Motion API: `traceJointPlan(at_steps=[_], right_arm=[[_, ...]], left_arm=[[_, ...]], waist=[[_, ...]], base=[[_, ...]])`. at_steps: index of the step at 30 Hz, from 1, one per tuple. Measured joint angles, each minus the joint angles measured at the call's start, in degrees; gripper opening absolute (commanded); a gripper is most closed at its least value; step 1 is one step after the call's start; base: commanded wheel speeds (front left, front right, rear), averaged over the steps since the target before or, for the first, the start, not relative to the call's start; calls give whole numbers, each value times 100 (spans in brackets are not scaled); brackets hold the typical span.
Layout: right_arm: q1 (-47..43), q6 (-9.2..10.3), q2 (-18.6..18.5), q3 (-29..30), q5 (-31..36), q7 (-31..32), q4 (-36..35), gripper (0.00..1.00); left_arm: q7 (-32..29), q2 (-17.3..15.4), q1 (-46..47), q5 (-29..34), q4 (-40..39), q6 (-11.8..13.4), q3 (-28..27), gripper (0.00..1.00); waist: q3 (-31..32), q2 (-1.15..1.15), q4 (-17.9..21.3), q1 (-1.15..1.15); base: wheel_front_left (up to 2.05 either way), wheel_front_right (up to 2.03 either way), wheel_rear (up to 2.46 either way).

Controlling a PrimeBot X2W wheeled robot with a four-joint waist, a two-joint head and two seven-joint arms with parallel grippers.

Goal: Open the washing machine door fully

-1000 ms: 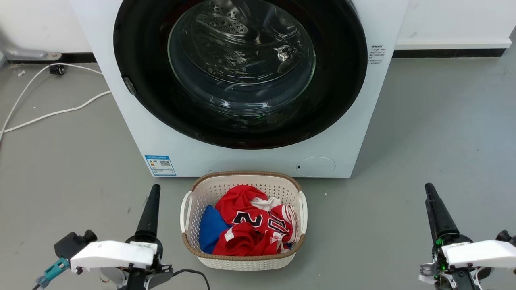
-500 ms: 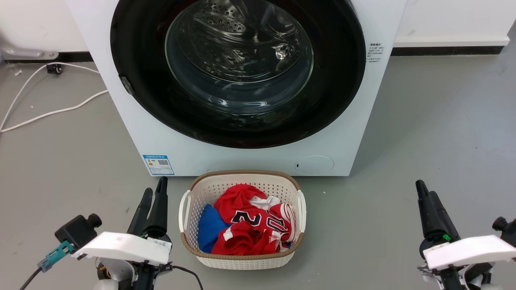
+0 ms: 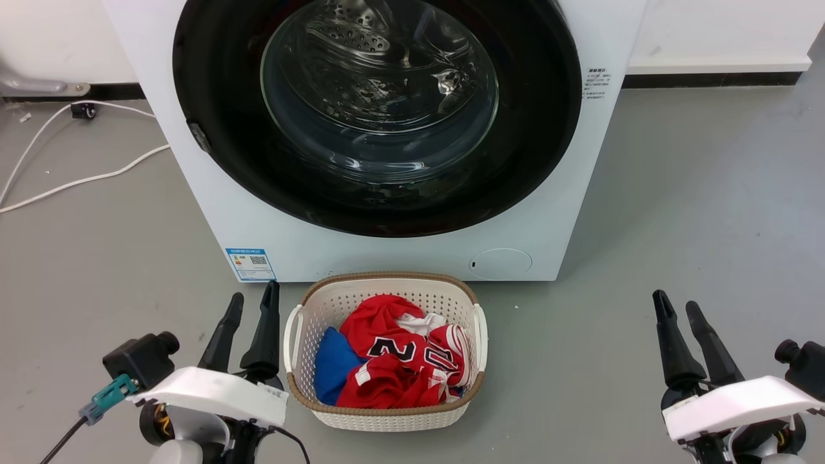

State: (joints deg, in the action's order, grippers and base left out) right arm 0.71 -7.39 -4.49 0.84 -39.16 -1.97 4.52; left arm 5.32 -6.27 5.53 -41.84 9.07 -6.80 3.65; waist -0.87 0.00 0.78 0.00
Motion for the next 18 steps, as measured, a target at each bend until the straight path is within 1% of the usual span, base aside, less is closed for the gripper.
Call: traceJointPlan(at_steps=[8, 18], right_arm=[[-19, 0, -7, -33, 673, -24, -174, 100], [-94, -1, -4, -30, 1426, -48, -350, 100]], left_arm=[[144, -80, 63, 591, 11, 76, 102, 100], [296, -187, 88, 1232, 33, 85, 248, 100]], waist=[[-20, 0, 65, 0], [-44, 0, 88, 0]], base=[[0, 0, 0], [0, 0, 0]])
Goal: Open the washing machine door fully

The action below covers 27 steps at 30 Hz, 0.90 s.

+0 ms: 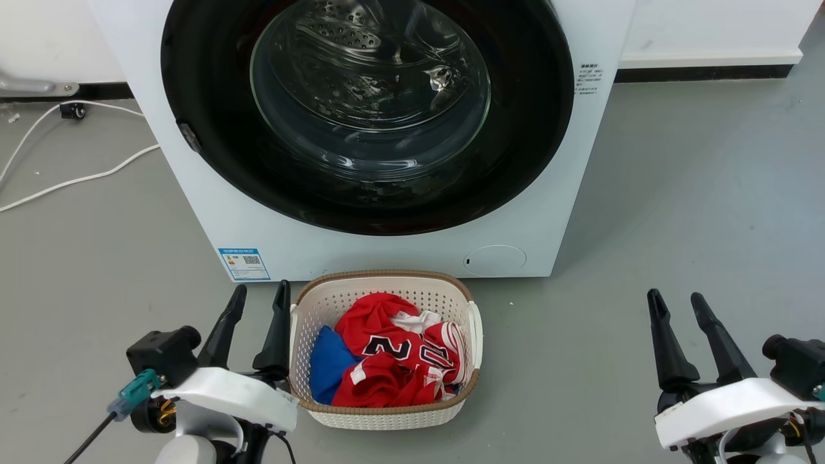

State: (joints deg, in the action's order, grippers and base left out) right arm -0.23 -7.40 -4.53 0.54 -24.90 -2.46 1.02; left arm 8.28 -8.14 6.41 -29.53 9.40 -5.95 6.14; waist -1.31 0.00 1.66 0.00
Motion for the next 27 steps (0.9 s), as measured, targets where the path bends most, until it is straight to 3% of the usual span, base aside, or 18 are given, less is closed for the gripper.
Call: traceJointPlan(at_steps=[27], right_arm=[[-166, -1, 91, -7, 1496, -43, -235, 100]], left_arm=[[353, -57, -5, 1303, 160, 42, 205, 100]], waist=[[21, 0, 60, 0]], base=[[0, 0, 0]])
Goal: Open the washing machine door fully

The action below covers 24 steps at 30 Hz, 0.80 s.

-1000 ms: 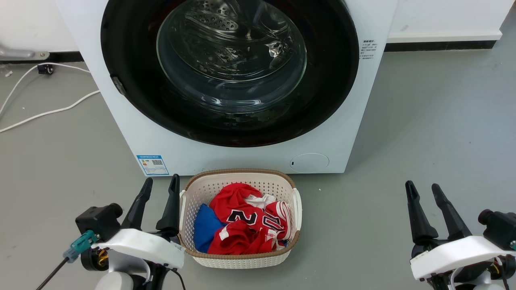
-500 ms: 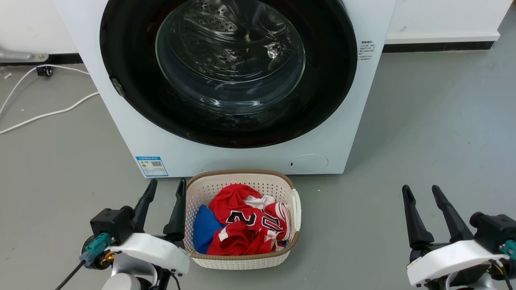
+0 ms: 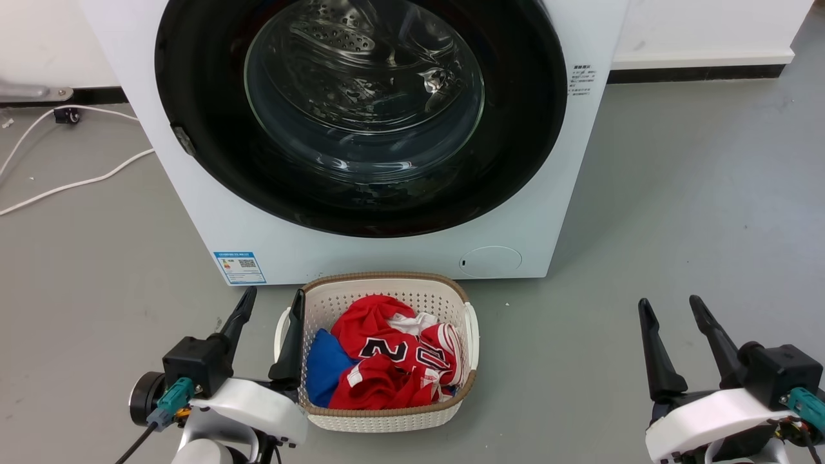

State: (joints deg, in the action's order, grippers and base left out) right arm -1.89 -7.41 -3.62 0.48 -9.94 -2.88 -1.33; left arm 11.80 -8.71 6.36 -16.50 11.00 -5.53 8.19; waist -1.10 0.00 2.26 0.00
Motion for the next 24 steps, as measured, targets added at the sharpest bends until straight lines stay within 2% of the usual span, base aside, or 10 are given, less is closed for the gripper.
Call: traceJointPlan(at_steps=[11, 24], right_arm=[[-62, -1, 46, 60, 390, -100, -42, 100], [-84, -9, 60, 46, 547, -152, -40, 100]], left_arm=[[158, 35, -28, 475, 115, -48, -4, 100], [298, 114, -77, 832, 165, -101, -67, 100]], waist=[[31, 0, -2, 0], [75, 0, -4, 0]], base=[[0, 0, 0], [0, 0, 0]])
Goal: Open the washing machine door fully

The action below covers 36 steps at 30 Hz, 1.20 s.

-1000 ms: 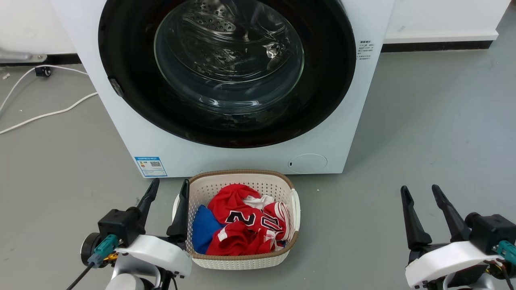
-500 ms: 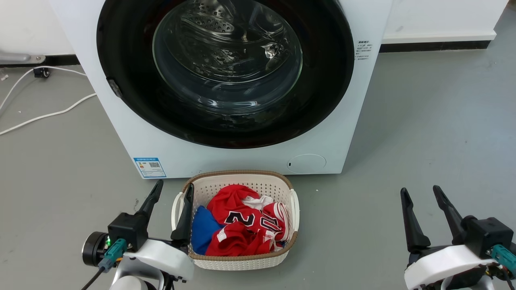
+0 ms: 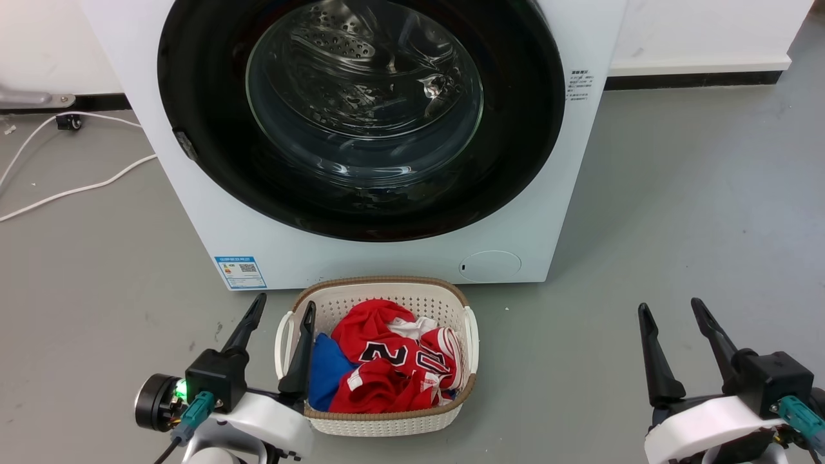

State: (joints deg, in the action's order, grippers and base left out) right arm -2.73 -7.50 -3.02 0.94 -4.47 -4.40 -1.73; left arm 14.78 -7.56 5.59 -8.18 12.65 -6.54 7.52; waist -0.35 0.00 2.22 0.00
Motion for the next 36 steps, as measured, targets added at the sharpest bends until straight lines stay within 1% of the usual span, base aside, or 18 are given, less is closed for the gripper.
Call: traceJointPlan(at_steps=[4, 10, 24, 25, 26, 27, 28, 29, 34, 36], right_arm=[[0, 0, 0, -24, 47, -40, 31, 100], [3, 0, 1, -10, -75, -82, 134, 100], [22, 0, 1, 1, -113, -151, 244, 100], [23, 0, 1, 4, -114, -156, 248, 91], [25, 0, 1, 1, -123, -159, 253, 44], [28, 0, 1, -2, -127, -160, 257, 33], [34, 0, 1, 0, -131, -162, 261, 6], [36, 0, 1, 2, -131, -162, 263, 0], [44, 0, 1, 5, -145, -138, 275, 0], [62, 0, 3, 63, -347, -101, 289, 0]], left_arm=[[13, 11, -2, 97, 27, -5, -15, 100], [13, 58, -2, 32, 67, -29, -71, 100], [21, 80, -14, -3, 66, -62, -153, 100], [21, 81, -14, -3, 65, -62, -157, 100], [21, 81, -14, -3, 65, -63, -165, 100], [21, 82, -14, -3, 66, -69, -172, 100], [21, 85, -14, -3, 68, -70, -172, 100], [21, 86, -14, -3, 67, -71, -174, 100], [21, 97, -14, -3, 65, -78, -194, 100], [21, 102, -14, -3, 58, -78, -208, 100]], waist=[[0, 0, 0, 0], [4, 0, -15, 0], [17, 0, -41, 0], [16, 0, -41, 0], [15, 0, -41, 0], [17, 0, -42, 0], [19, 0, -44, 0], [20, 0, -46, 0], [10, 0, -55, 0], [-2, 0, -53, 0]], base=[[0, 0, 0], [0, 0, 0], [0, 0, 0], [0, 0, 0], [0, 0, 0], [0, 0, 0], [0, 0, 0], [0, 0, 0], [0, 0, 0], [0, 0, 0]])
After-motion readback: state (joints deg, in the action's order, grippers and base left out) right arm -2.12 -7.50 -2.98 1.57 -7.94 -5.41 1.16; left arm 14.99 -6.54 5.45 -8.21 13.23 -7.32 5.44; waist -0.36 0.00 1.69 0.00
